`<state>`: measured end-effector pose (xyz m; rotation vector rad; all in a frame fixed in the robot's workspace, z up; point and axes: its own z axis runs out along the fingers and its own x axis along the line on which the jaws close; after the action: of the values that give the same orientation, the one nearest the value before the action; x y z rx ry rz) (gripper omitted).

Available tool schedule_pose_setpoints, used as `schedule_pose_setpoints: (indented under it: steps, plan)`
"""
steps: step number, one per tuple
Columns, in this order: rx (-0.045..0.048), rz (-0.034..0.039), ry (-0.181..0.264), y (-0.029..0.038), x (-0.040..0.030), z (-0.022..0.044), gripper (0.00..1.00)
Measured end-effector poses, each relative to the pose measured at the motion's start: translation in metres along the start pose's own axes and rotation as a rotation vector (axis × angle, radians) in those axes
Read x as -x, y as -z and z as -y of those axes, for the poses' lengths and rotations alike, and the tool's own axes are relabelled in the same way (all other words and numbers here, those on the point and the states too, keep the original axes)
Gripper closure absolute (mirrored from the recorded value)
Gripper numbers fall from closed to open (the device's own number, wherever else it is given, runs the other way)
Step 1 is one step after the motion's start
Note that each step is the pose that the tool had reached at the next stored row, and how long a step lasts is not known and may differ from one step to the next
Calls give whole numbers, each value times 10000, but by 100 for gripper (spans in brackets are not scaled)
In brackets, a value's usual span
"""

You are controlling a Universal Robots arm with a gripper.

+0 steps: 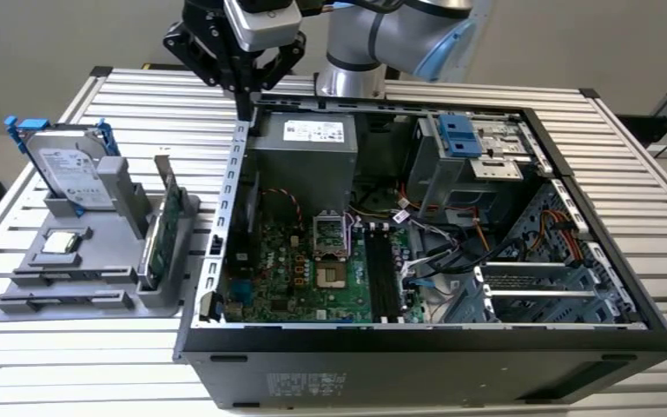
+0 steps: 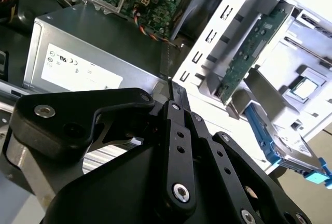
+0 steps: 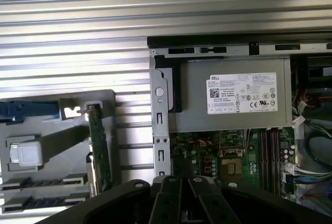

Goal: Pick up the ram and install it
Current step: 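Reach for the ram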

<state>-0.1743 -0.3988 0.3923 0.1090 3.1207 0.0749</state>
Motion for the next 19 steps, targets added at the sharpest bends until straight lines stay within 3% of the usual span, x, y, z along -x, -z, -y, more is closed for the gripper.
schedule_pose_setpoints:
  steps: [19]
  plan:
    - [0,0,0,0,-102,7,100]
